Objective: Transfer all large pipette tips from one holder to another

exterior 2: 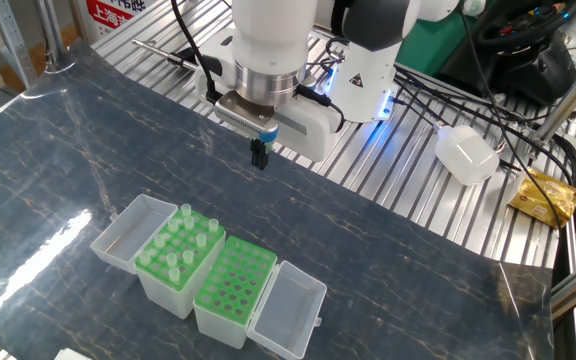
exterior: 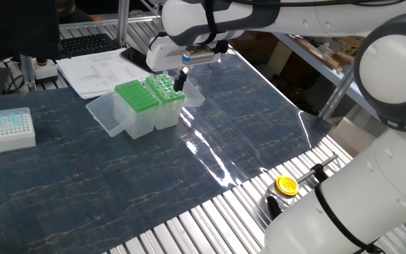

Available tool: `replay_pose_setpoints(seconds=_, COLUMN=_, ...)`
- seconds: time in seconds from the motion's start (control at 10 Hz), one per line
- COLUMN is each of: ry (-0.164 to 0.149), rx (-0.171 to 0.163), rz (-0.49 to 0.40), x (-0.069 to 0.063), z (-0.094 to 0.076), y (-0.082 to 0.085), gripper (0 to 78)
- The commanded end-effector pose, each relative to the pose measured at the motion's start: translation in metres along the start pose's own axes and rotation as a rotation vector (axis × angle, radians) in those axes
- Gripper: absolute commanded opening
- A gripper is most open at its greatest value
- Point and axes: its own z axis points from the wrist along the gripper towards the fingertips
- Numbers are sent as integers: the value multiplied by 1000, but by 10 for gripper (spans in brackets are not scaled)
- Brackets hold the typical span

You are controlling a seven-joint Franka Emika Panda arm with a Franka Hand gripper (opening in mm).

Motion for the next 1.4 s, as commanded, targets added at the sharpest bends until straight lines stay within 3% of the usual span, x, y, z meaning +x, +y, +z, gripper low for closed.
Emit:
replay_pose_setpoints(seconds=0.1, ry=27, rx=-85, rz=482, x=0, z=0, y=0, gripper=0)
replay_pose_setpoints(seconds=0.2, ry=25, rx=-72, rz=481, x=0, z=0, y=0, gripper=0)
replay_pose_setpoints(seconds=0.8, ry=26, rx=-75, rz=497, x=0, z=0, y=0, gripper=0)
replay_pose_setpoints(seconds=1.4, ry=7, rx=-81, rz=559, x=-19, z=6, y=-1, gripper=0)
